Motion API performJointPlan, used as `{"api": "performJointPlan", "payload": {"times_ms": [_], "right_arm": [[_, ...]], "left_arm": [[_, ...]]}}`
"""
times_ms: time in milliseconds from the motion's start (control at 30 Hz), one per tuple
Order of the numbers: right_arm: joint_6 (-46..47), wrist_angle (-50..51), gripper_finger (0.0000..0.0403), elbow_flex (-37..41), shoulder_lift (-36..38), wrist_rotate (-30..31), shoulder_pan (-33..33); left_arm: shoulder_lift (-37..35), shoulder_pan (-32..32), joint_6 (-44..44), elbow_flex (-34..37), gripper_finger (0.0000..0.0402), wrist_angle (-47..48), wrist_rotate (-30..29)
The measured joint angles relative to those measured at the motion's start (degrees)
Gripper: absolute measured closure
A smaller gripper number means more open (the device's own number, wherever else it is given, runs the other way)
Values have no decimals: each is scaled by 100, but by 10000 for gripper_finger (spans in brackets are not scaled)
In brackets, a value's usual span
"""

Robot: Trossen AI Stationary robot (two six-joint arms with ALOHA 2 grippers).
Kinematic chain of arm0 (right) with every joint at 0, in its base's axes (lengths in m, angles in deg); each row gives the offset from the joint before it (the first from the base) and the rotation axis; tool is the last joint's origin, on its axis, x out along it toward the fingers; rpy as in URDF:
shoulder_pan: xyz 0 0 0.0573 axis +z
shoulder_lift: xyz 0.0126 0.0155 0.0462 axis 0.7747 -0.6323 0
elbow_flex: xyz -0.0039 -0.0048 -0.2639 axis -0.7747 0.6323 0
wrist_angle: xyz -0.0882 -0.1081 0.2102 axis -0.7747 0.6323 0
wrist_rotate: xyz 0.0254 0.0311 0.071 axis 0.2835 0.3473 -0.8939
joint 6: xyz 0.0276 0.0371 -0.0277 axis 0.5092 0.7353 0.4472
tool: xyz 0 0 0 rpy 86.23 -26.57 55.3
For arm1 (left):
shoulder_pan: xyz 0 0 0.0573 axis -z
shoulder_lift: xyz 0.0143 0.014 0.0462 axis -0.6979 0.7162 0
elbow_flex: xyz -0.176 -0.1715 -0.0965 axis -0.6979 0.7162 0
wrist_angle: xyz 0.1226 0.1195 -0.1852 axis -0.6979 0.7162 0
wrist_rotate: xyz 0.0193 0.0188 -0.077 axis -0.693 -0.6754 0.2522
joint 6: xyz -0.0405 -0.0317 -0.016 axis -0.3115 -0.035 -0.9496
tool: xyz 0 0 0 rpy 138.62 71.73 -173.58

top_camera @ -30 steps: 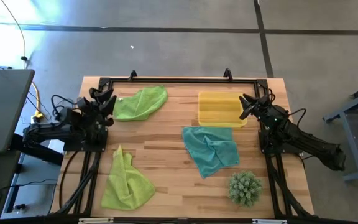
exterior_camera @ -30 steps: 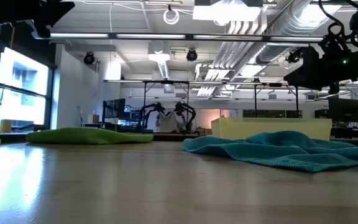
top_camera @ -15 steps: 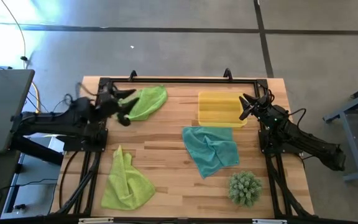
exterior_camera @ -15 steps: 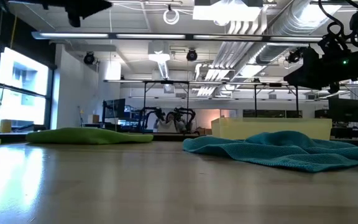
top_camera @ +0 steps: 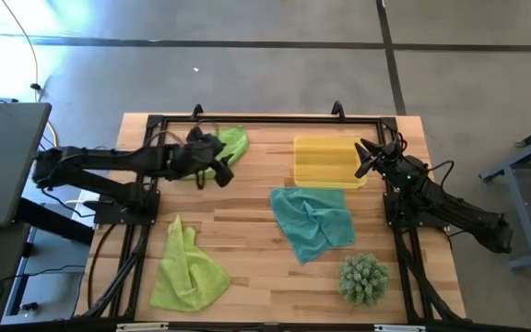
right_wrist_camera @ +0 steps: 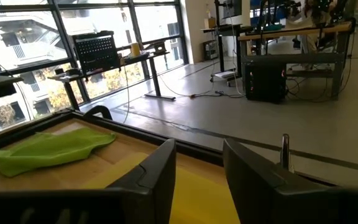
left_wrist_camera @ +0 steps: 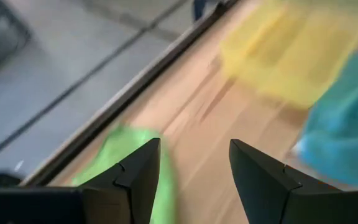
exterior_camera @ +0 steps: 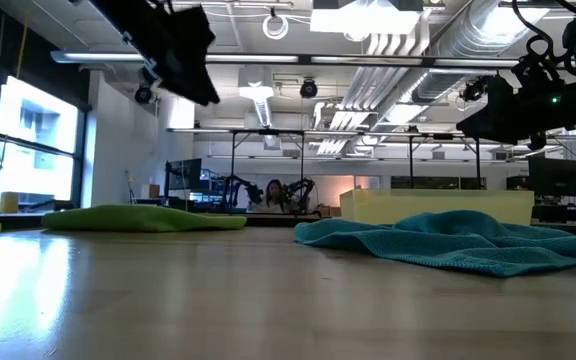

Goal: Roll microfiber towels into tight, uniform cylinder then place into a basket
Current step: Fold the top green microfiber towel

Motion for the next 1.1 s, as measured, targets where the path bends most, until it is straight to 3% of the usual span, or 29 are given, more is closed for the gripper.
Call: {"api": "performJointPlan", "payload": {"times_ms": [233,600,833,1100], "right_arm": [[644,1,276,1,0,-2,0],[556,0,276,1,0,0,0],[556,-2,276,1,-1,0,0],[556,0,276,1,0,0,0]], "left_arm": [[1156,-961,-111,-133,220,386,63],[2710,-2301,-990,-133,220,376,1295],[3365,-2208,-1009,-173,220,316,1623],[3458,-1152,-1156,-165,220,-81,1734]]}}
